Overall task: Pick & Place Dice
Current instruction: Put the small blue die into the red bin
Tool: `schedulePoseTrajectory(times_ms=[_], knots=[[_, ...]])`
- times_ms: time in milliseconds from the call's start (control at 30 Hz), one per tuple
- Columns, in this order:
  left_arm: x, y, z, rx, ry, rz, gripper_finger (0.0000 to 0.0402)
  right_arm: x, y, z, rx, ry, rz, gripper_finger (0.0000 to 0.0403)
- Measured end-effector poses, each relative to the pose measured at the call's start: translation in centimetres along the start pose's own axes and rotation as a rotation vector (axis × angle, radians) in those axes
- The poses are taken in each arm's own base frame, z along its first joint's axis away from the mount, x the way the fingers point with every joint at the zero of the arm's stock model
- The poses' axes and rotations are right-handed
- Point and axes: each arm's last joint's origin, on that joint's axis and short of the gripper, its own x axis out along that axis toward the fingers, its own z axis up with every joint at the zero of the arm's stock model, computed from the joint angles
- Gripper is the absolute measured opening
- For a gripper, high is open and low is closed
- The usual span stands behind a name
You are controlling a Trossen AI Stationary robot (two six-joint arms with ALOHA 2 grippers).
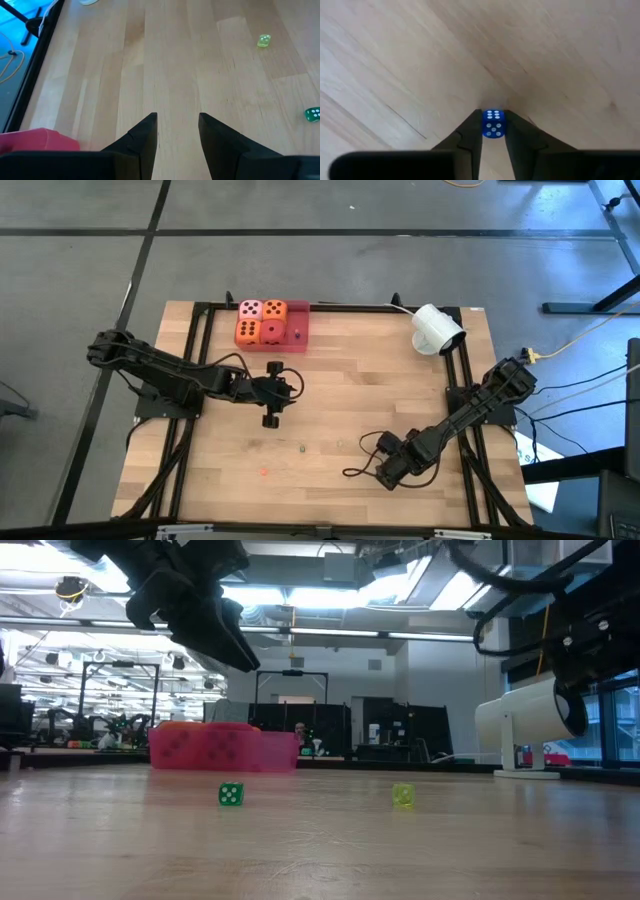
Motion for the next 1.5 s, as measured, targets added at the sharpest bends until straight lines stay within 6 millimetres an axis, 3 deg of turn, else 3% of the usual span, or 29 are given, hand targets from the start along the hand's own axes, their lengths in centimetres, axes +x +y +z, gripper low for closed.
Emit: schedulePoseTrajectory(times_ms=[167, 333, 567, 833, 1067, 1333, 1500], knots=[[0.0, 0.0, 0.0, 0.002, 0.000, 0.001, 0.0139, 0.0, 0.4, 0.8, -0.003, -0.216, 0.008, 0.0056], [-0.4, 0.3, 0.1, 0.042, -0.006, 0.068, 0.0139, -0.3, 1.4, 2.2, -0.055, -0.452, 0.074, 0.0068], [-3.8, 1.3, 0.5, 0.017, -0.042, 0.264, 0.0141, -1.7, 1.9, 7.1, -0.051, -0.942, 0.008, 0.0068], [-7.9, 2.4, -0.1, -0.031, -0.078, 0.329, 0.0139, -3.1, 0.9, 13.4, -0.107, -1.047, -0.021, 0.0070], [-10.4, 3.5, -0.3, -0.067, -0.139, 0.433, 0.0139, -5.3, -1.7, 20.1, -0.147, -1.167, 0.079, 0.0071], [-11.0, 3.8, -0.4, -0.042, -0.145, 0.444, 0.0139, -7.7, -7.5, 26.5, -0.095, -1.339, 0.160, 0.0065], [-10.8, 3.7, -0.4, -0.001, -0.129, 0.445, 0.0139, -6.8, -10.7, 29.3, -0.049, -1.343, 0.220, 0.0073]])
